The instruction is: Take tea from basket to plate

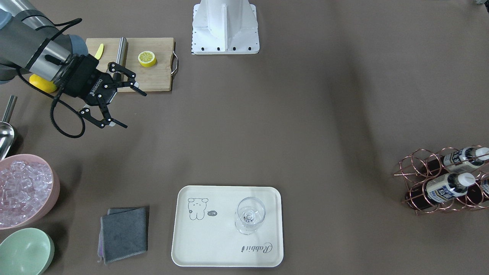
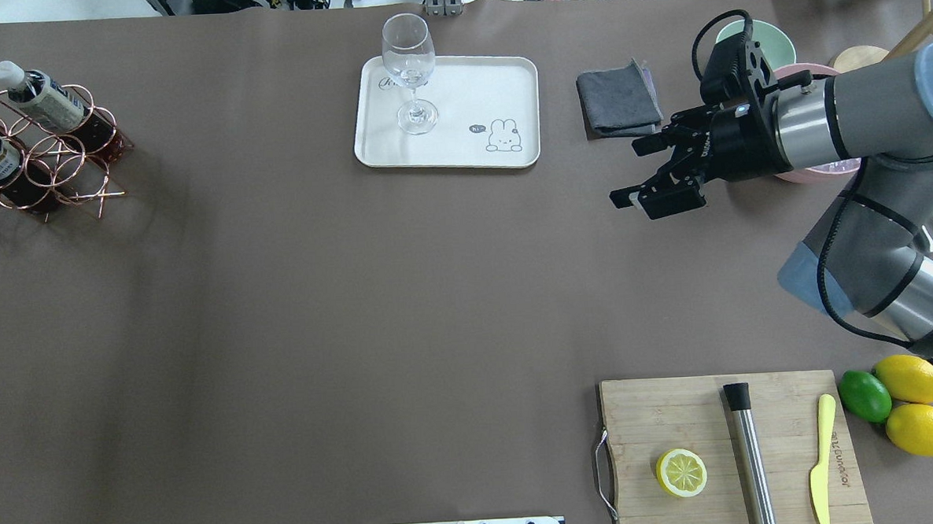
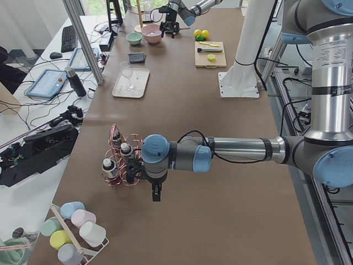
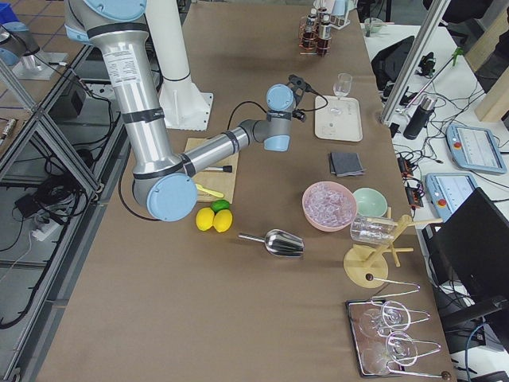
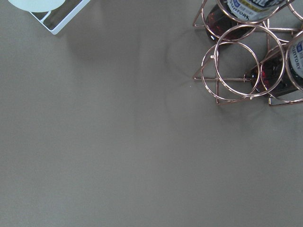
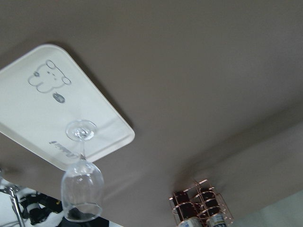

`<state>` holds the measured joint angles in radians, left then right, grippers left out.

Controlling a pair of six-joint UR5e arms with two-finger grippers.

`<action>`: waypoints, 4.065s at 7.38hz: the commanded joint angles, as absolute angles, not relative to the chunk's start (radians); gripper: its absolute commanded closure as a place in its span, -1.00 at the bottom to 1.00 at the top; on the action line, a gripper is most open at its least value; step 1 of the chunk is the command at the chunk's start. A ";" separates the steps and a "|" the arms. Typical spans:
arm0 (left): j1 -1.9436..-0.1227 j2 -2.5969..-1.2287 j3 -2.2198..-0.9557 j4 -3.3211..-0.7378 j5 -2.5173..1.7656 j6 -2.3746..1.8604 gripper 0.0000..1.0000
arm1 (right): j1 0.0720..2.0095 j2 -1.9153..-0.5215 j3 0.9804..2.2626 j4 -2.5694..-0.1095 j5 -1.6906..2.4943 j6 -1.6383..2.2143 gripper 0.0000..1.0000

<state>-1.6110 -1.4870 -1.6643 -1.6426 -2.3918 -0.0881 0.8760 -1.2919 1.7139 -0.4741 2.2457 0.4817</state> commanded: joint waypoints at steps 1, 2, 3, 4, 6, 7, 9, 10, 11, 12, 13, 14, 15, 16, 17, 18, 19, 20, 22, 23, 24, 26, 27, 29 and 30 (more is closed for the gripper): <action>-1.679 -1.502 -1.687 -1.646 -2.461 -0.197 -0.96 | 0.812 -1.220 1.712 -0.332 2.235 0.524 -1.00; -1.686 -1.538 -1.692 -1.646 -2.509 -0.339 -0.96 | 0.810 -1.229 1.710 -0.281 2.214 0.525 -1.00; -1.686 -1.580 -1.704 -1.654 -2.513 -0.524 -0.96 | 0.808 -1.248 1.701 -0.199 2.203 0.525 -1.00; -1.683 -1.644 -1.713 -1.658 -2.505 -0.731 -0.96 | 0.799 -1.271 1.704 -0.148 2.165 0.534 -1.00; -1.674 -1.724 -1.678 -1.670 -2.494 -1.014 -0.96 | 0.770 -1.279 1.700 -0.106 2.120 0.519 -1.00; -1.661 -1.752 -1.660 -1.718 -2.475 -1.183 -0.96 | 0.732 -1.278 1.675 -0.013 2.070 0.509 -1.00; -1.542 -1.761 -1.648 -1.926 -2.337 -1.640 -0.96 | 0.729 -1.267 1.672 -0.015 2.074 0.511 -1.00; -1.507 -1.782 -1.647 -1.948 -2.294 -1.798 -0.96 | 0.726 -1.270 1.671 -0.015 2.077 0.511 -1.00; -1.488 -1.792 -1.646 -1.948 -2.292 -1.866 -0.96 | 0.718 -1.278 1.667 -0.015 2.079 0.512 -1.00; -1.488 -1.799 -1.640 -1.947 -2.292 -1.885 -0.96 | 0.719 -1.285 1.677 -0.018 2.088 0.521 -1.00; -1.488 -1.816 -1.622 -1.947 -2.290 -1.922 -0.96 | 0.716 -1.269 1.671 -0.031 2.086 0.531 -1.00; -1.486 -1.847 -1.574 -1.951 -2.277 -1.975 -0.96 | 0.716 -1.247 1.674 -0.075 2.077 0.531 -1.00; -1.485 -1.850 -1.569 -1.962 -2.254 -2.002 -0.96 | 0.715 -1.236 1.667 -0.084 2.075 0.529 -1.00; -1.479 -1.848 -1.563 -1.965 -2.253 -2.025 -0.96 | 0.715 -1.239 1.666 -0.084 2.075 0.529 -1.00; -1.459 -1.850 -1.562 -1.967 -2.253 -2.049 -0.96 | 0.716 -1.253 1.670 -0.078 2.083 0.529 -1.00; -1.444 -1.848 -1.562 -1.967 -2.253 -2.051 -0.95 | 0.716 -1.255 1.674 -0.077 2.082 0.529 -1.00; -1.440 -1.848 -1.565 -1.965 -2.253 -2.051 -0.64 | 0.715 -1.253 1.671 -0.080 2.076 0.529 -1.00; -1.440 -1.848 -1.563 -1.965 -2.253 -2.039 0.44 | 0.715 -1.253 1.667 -0.081 2.075 0.526 -1.00; -1.448 -1.848 -1.569 -1.962 -2.253 -2.013 1.00 | 0.718 -1.261 1.667 -0.072 2.083 0.525 -1.00; -1.448 -1.848 -1.571 -1.962 -2.252 -2.013 1.00 | 0.716 -1.269 1.667 -0.069 2.085 0.520 -1.00; -1.451 -1.851 -1.572 -1.963 -2.246 -2.014 1.00 | 0.718 -1.269 1.674 -0.069 2.083 0.520 -1.00; -1.447 -1.853 -1.682 -1.928 -2.191 -2.022 1.00 | 0.718 -1.266 1.677 -0.069 2.075 0.515 -1.00; -1.439 -1.852 -1.748 -1.871 -2.191 -2.026 1.00 | 0.724 -1.264 1.677 -0.068 2.074 0.490 -1.00; -1.369 -1.859 -1.920 -1.681 -2.169 -2.077 1.00 | 0.727 -1.264 1.678 -0.066 2.074 0.378 -1.00; -1.295 -1.867 -1.993 -1.639 -2.090 -2.167 1.00 | 0.727 -1.264 1.677 -0.057 2.066 0.315 -1.00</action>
